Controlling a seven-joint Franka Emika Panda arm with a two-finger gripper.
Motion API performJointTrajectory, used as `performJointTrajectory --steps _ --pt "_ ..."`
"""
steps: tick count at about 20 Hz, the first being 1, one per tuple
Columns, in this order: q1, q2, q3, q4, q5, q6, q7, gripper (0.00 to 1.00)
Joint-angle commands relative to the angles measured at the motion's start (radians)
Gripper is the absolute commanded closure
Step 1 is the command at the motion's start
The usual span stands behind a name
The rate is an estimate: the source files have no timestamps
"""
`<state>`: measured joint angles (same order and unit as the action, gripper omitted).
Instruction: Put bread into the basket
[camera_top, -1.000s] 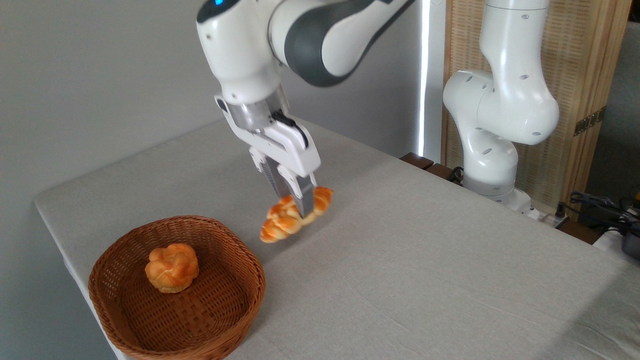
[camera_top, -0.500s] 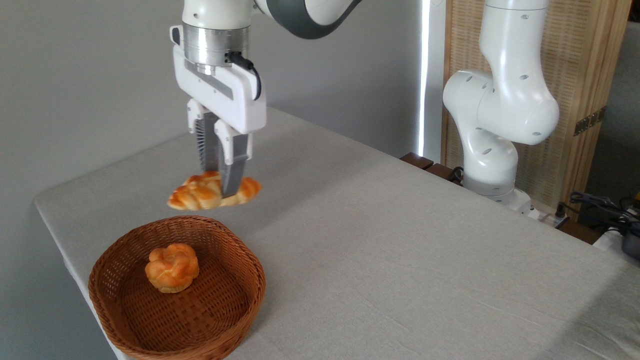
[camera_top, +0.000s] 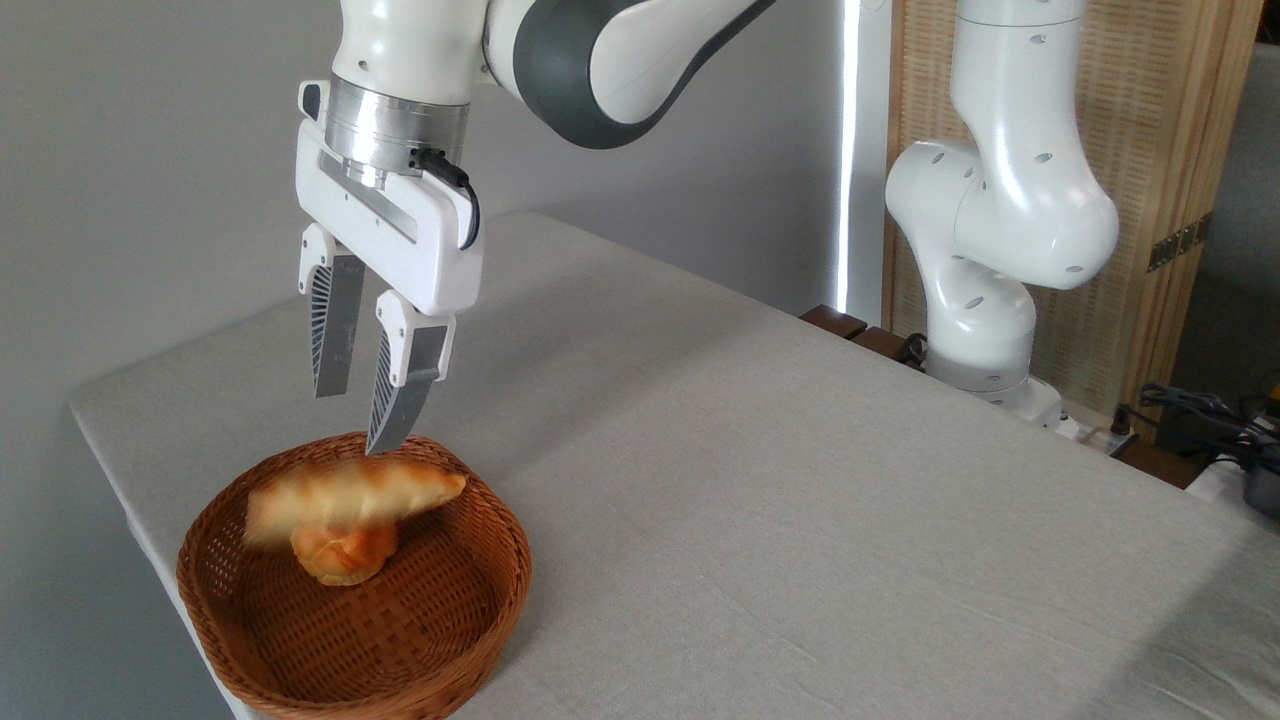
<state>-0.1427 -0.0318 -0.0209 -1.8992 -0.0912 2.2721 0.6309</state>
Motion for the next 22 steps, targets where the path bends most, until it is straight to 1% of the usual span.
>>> performJointTrajectory --steps 1,5,6,9,14,17,20,22 --pt "0.000 0.003 0.004 0.011 -0.001 0.010 -0.005 0.00" --pt "0.000 -0.003 0.006 0.012 -0.001 -0.002 -0.007 0.00" --pt "0.000 -0.008 0.006 0.012 -0.001 -0.022 -0.008 0.00" --pt "0.000 -0.023 0.019 0.046 -0.001 -0.136 -0.008 0.00" --pt "-0.002 -0.027 0.019 0.146 0.001 -0.400 -0.011 0.00" --pt "0.000 -0.033 0.024 0.160 0.001 -0.451 -0.026 0.00" --pt "0.000 -0.033 0.039 0.180 0.004 -0.540 -0.030 0.00" --pt "-0.003 -0.033 0.024 0.178 0.057 -0.557 -0.028 0.00"
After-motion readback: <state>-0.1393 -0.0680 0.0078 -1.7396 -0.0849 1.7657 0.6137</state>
